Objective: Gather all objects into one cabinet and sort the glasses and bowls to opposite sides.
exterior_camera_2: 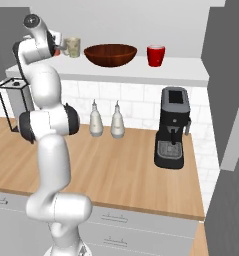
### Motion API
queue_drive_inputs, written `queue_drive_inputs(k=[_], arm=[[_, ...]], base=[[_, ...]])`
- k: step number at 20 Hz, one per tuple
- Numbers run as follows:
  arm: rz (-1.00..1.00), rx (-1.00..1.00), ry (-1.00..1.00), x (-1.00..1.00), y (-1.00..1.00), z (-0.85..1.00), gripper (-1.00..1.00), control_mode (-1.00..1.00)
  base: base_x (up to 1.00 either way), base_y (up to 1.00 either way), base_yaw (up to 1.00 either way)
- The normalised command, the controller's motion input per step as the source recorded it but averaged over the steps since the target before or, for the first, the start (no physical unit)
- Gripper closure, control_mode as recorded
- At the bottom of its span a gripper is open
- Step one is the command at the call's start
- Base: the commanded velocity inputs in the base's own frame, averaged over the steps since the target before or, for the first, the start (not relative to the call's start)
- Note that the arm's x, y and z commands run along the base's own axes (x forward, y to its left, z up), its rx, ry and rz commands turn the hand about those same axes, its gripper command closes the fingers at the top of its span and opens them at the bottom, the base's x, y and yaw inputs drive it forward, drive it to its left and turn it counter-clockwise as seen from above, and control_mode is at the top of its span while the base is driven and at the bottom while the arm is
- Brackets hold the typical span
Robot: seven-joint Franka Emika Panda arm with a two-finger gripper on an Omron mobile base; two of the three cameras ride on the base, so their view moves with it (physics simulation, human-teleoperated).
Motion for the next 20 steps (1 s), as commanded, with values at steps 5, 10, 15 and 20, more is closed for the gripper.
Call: queue_drive_inputs(k=[5,10,15,20], arm=[[0.0,0.0,0.0,0.06,0.02,0.0,-1.0,-1.0],[0.0,0.0,0.0,0.0,0.0,0.0,-1.0,-1.0],[0.0,0.0,0.0,-0.07,0.0,0.0,-1.0,-1.0],[0.0,0.0,0.0,-0.13,0.0,0.0,-1.0,-1.0]], base=[[0.0,0.0,0.0],[0.0,0.0,0.0],[0.0,0.0,0.0],[0.0,0.0,0.0]])
